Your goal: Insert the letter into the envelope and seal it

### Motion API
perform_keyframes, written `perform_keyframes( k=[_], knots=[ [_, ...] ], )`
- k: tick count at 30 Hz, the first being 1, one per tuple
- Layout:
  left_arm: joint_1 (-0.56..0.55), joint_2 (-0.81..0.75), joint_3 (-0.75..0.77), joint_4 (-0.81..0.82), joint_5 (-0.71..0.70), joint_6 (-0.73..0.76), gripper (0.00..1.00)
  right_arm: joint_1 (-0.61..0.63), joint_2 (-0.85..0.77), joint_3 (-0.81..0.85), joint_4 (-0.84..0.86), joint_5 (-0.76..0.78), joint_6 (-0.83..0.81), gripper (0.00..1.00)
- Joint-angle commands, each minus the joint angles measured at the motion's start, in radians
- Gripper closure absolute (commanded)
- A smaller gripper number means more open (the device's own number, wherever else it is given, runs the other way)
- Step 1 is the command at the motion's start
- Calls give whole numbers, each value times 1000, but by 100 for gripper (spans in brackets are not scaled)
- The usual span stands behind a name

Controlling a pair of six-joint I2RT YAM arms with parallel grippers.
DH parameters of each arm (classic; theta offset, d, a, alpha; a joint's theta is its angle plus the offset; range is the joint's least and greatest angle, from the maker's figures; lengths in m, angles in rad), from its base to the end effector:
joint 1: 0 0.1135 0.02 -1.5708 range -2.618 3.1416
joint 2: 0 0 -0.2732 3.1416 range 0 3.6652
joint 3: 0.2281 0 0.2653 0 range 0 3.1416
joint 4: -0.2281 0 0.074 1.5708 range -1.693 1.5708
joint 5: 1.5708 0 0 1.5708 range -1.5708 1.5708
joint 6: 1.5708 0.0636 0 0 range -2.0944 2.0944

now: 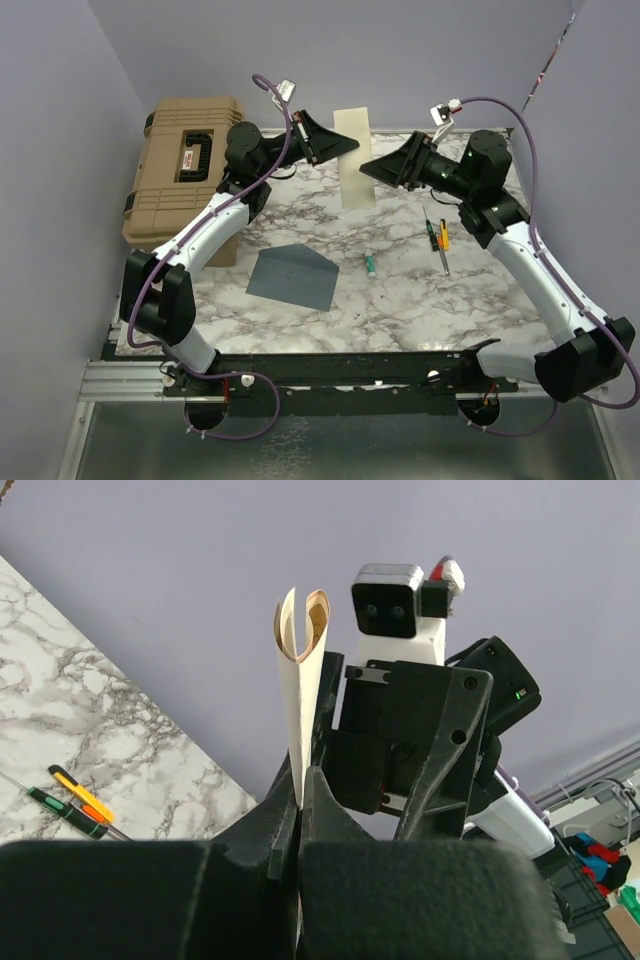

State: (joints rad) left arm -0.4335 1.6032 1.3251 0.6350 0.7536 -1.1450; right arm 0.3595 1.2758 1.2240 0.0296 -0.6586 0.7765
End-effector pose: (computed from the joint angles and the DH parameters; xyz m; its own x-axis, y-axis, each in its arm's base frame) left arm 0.3507 -0.2103 0.4154 -0.6779 -0.4180 -0.6047 0.6556 0.0284 -0.7546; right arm 0.2915 0.1511 0.4187 -0.6112 0.3624 -0.7037 -0.5925 0.3800 0.7103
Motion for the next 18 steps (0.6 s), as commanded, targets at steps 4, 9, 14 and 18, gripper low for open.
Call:
perform_keyframes(
  k=[4,9,14,18],
  knots=[
    [3,-1,1,31,65,-36,100,-7,-85,-28,-94,91,-112,15],
    [4,1,19,31,88,-50,100,-7,-2,6,-40,-50,-115,12],
    [4,-1,32,31,81,-67,100,-7,83,6,142,-257,-2,18],
    [10,11,45,35,66,-119,100,-7,105,-102,542,-384,256,46]
  ],
)
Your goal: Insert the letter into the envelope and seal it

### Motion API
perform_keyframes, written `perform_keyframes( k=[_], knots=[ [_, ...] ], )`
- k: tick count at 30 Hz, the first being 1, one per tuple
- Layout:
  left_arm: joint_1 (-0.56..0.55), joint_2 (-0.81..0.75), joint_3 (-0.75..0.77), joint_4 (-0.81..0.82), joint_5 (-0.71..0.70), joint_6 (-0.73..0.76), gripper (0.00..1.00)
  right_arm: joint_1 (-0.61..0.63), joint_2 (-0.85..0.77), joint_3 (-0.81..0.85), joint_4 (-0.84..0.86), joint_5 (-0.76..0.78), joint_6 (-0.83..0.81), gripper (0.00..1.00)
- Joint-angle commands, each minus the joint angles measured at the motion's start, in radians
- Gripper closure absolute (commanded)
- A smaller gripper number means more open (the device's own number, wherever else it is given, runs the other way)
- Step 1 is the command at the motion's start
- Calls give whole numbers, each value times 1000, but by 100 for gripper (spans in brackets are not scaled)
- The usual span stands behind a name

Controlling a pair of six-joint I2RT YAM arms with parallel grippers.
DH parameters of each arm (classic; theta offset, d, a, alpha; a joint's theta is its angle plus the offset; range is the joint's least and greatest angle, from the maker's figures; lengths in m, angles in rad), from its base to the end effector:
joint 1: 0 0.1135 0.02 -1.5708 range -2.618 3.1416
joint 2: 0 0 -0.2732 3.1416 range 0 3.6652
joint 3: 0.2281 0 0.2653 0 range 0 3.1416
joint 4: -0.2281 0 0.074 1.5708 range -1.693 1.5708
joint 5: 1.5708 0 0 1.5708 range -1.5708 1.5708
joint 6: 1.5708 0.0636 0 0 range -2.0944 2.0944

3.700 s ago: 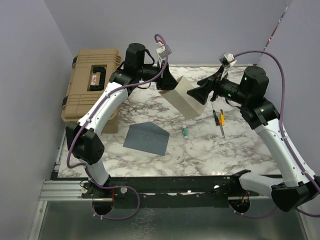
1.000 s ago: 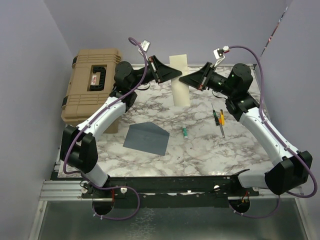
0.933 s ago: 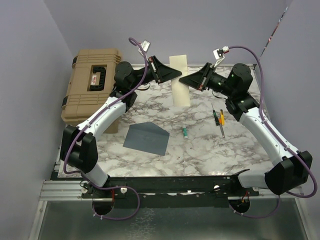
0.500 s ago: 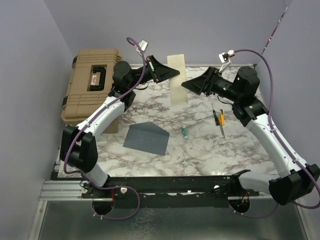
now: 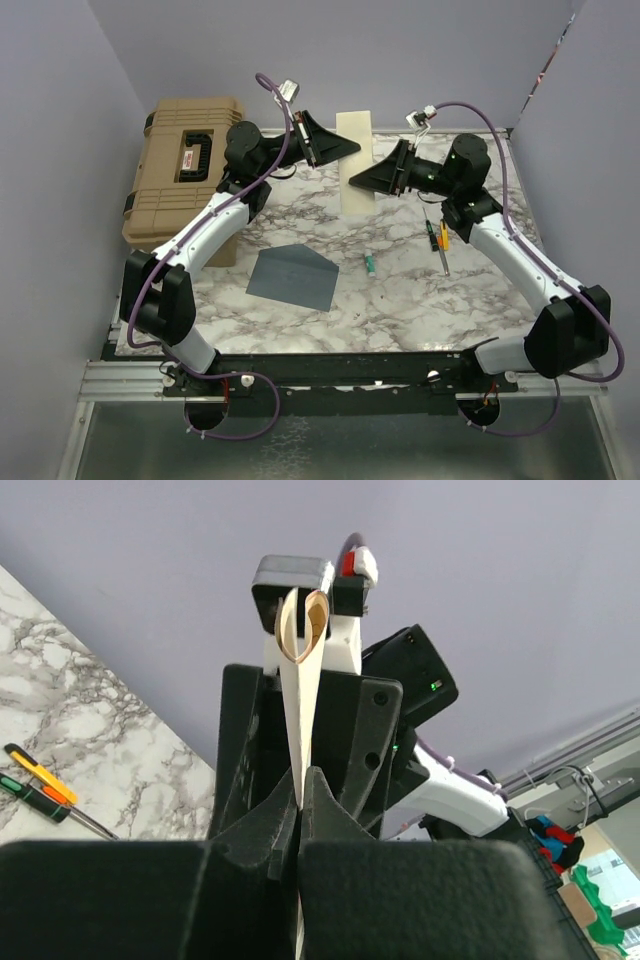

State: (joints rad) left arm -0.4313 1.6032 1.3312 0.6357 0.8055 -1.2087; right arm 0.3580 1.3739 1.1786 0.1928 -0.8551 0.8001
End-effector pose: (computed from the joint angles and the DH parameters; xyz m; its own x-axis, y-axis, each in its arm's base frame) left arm 0.3480 -0.2107 0.4169 -0.7289 -0.3777 -0.5710 0.6217 -0.0160 -0.7831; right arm 0.3086 0.1667 0.3898 -0.6736 0.2506 -0.6953 -0.6509 0.2445 0.7187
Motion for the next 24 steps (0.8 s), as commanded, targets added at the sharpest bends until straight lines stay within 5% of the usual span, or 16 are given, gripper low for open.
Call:
perform_keyframes(
  k=[1,3,6,12,17,21,24],
  knots=[
    [9,14,43,36,10,-66,100,-5,16,-55,399,-198,254,57],
    [13,14,45,38,-1,-72,99,-5,21,-44,373,-210,251,78],
    [24,13,48,38,-13,-71,84,-4,16,-23,281,-210,194,95],
    [45,21,67,38,-13,-57,79,-5,12,6,141,-242,100,99],
    [45,35,73,38,-2,-38,100,-5,20,37,61,-264,43,99],
    [45,22,62,38,14,-10,100,-5,24,91,-10,-200,5,67],
    [45,11,52,38,24,1,100,-6,19,101,35,-130,29,54]
  ],
)
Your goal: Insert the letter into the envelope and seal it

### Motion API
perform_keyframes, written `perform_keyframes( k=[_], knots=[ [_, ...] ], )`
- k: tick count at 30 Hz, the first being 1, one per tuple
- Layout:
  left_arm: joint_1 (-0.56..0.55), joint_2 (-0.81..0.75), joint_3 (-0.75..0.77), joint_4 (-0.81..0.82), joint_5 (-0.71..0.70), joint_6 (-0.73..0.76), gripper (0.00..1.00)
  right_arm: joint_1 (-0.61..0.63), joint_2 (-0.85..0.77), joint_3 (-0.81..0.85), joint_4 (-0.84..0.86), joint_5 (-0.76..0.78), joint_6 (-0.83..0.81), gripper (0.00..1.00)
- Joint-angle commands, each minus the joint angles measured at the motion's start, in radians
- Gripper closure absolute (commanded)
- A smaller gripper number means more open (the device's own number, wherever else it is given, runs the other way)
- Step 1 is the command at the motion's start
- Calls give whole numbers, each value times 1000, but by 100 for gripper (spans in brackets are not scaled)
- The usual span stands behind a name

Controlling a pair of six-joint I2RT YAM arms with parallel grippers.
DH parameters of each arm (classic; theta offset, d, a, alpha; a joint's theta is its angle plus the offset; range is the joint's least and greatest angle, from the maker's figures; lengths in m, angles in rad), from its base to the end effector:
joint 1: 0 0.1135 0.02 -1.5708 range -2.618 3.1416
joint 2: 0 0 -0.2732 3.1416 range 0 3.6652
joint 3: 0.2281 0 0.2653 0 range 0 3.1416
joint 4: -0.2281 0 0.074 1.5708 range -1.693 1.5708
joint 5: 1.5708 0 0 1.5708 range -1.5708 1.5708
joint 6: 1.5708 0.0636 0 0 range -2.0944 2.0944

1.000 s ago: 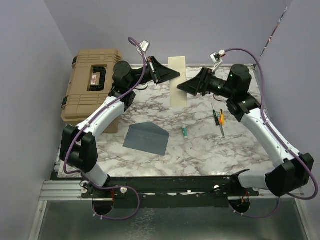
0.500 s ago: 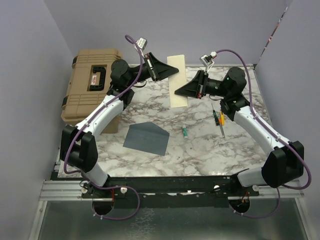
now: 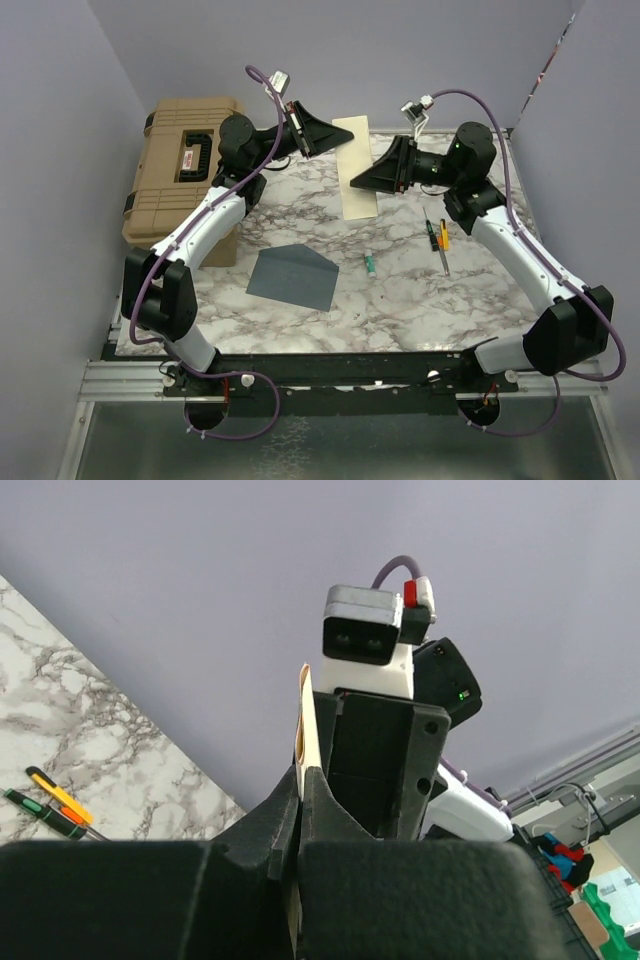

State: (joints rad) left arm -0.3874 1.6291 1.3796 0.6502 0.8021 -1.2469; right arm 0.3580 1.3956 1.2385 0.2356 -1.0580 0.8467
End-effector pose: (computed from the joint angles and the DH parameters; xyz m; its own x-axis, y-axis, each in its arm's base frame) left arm 0.3624 -0.1972 0.4267 -0.7150 -0.4201 -0.5589 0.6210 -0.0144 -0.7837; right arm 0.3008 0.1717 0.4096 -0.6896 0.1344 -0.7116 -0.7079 0.0822 0.7015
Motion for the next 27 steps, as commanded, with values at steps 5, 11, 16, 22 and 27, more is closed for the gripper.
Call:
perform_keyframes(
  k=[5,11,16,22,27],
  knots=[
    [1,-28,-8,23,32,38,100,-5,21,65,63,94,60,56],
    [2,-43,-19,23,36,29,96,-5,42,66,25,111,80,99],
    [21,-92,-80,-100,-21,110,53,-5,18,68,-205,273,-71,99],
    [7,-227,-141,-875,-366,541,25,-5,-1,7,-499,552,-282,99],
    [-44,-357,-358,-1138,-646,554,15,-5,-21,-73,-556,672,-333,99]
  ],
)
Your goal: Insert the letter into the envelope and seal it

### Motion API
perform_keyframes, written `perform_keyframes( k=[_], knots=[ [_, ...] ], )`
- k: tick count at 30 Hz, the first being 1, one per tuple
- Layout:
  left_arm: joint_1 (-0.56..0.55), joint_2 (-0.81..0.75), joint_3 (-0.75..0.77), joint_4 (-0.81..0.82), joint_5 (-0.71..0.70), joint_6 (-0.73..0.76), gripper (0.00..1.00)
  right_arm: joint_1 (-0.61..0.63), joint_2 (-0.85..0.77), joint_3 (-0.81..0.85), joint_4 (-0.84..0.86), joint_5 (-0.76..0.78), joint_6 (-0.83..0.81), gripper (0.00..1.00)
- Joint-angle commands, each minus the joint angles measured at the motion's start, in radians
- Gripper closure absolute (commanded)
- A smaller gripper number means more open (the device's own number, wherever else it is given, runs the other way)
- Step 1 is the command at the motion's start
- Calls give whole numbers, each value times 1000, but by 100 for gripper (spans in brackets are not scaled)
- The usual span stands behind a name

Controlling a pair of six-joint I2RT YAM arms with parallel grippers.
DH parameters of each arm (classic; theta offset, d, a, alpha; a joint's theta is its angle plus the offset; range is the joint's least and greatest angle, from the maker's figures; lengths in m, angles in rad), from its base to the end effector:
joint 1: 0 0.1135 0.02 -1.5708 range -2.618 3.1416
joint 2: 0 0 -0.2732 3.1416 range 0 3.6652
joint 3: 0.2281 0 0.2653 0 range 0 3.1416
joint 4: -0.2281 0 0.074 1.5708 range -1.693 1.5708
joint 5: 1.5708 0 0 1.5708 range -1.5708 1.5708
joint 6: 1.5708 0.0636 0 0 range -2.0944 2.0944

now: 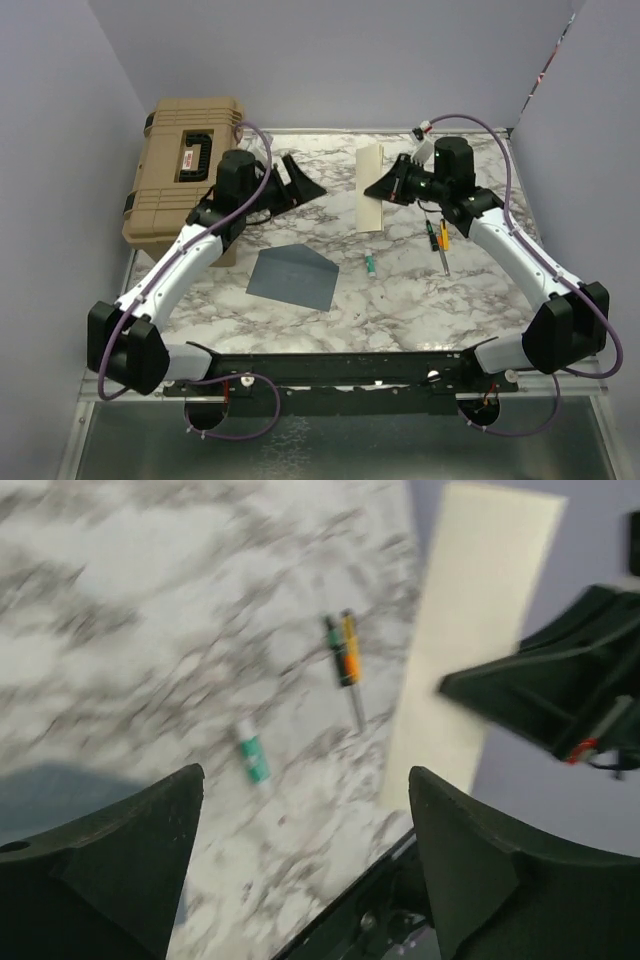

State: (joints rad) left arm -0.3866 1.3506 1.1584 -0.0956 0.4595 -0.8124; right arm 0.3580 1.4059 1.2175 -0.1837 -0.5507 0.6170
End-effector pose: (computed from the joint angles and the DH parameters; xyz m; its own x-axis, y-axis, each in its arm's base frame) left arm 0.3145 -0.1585 0.3524 -0.7121 -0.4126 -0.5681 0.3125 0.5383 -0.7827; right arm 0.3252 0.1572 0.3469 -0.7147 0.2591 -0.6497 -0.4189 0.5854 0.6942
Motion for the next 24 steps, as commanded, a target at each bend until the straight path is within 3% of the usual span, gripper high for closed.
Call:
perform_keyframes(
  k=[1,8,13,19,24],
  knots=[
    [-65,-98,-174,-434,-367,112,13,-6,-33,-61,-140,165,-106,99],
    [-239,-187,-362,-514,-601,-31,2,-5,-42,-134,-112,141,-79,99],
    [-331,-210,-477,-495,-739,-76,1,-5,-52,-169,-105,129,-71,99],
    [-339,-244,-622,-352,-793,-97,1,-5,-69,-186,-110,128,-73,99],
    [-339,-190,-640,-281,-775,-79,2,-5,-80,-184,-131,142,-88,99]
  ],
)
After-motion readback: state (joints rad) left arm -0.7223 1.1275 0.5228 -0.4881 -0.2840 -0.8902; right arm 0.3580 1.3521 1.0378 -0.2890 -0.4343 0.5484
